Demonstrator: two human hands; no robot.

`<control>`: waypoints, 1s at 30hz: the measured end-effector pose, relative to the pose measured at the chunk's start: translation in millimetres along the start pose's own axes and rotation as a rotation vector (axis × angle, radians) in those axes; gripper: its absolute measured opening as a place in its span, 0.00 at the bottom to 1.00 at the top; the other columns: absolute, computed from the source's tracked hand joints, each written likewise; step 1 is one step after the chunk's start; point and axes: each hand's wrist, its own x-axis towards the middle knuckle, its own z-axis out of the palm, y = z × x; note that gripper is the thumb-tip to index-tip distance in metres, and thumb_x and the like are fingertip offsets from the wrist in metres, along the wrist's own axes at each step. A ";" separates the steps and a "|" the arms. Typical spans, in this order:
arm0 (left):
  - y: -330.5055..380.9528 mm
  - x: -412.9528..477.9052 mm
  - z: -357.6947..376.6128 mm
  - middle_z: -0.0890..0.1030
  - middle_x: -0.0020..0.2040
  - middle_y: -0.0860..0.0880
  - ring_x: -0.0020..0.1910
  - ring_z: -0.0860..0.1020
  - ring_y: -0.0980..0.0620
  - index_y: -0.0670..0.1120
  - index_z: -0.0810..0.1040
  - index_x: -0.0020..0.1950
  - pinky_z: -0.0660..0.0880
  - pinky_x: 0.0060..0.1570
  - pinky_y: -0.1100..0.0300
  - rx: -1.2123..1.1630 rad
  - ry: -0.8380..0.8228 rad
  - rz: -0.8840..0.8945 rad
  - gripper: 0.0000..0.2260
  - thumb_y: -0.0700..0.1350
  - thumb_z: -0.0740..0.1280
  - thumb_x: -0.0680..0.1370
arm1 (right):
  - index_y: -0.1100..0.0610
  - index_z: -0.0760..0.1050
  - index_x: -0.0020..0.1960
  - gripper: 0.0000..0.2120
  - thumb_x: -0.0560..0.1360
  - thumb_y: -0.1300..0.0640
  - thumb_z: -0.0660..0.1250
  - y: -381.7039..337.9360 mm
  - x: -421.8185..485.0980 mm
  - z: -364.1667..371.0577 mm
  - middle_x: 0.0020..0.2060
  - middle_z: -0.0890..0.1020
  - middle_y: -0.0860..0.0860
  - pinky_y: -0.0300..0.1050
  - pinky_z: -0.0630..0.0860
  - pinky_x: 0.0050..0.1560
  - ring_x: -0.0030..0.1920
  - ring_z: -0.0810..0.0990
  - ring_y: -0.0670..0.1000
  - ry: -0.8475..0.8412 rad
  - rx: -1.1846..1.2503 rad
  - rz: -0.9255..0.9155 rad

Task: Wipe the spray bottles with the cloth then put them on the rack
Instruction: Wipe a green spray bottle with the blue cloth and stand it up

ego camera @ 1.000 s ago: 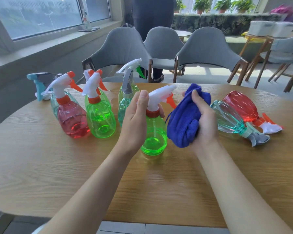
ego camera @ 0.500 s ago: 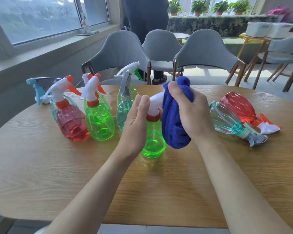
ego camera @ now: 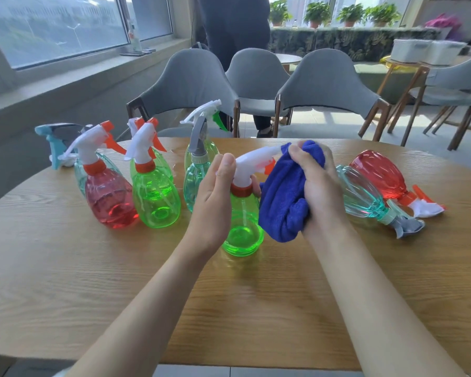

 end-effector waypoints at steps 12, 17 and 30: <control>-3.7 -0.5 1.8 0.86 0.61 0.56 0.64 0.81 0.56 0.48 0.83 0.60 0.70 0.74 0.49 -0.020 0.153 -0.082 0.22 0.63 0.59 0.86 | 0.59 0.80 0.44 0.16 0.83 0.57 0.57 -19.3 -9.6 19.5 0.37 0.87 0.44 0.37 0.76 0.47 0.41 0.82 0.43 -0.161 -0.433 -0.279; 1.6 -3.1 6.0 0.83 0.39 0.63 0.43 0.79 0.66 0.49 0.80 0.49 0.74 0.57 0.64 0.038 0.141 -0.040 0.19 0.50 0.53 0.91 | 0.58 0.85 0.53 0.23 0.81 0.51 0.52 -20.0 -12.1 12.1 0.47 0.89 0.52 0.45 0.77 0.50 0.46 0.84 0.49 -0.299 -0.358 -0.226; 0.5 -2.0 8.6 0.82 0.39 0.61 0.41 0.79 0.66 0.37 0.76 0.55 0.73 0.48 0.72 0.027 0.117 -0.016 0.18 0.47 0.53 0.91 | 0.49 0.87 0.50 0.07 0.82 0.55 0.70 -12.0 -3.5 10.8 0.46 0.89 0.48 0.45 0.80 0.56 0.51 0.86 0.49 -0.091 -0.487 -0.433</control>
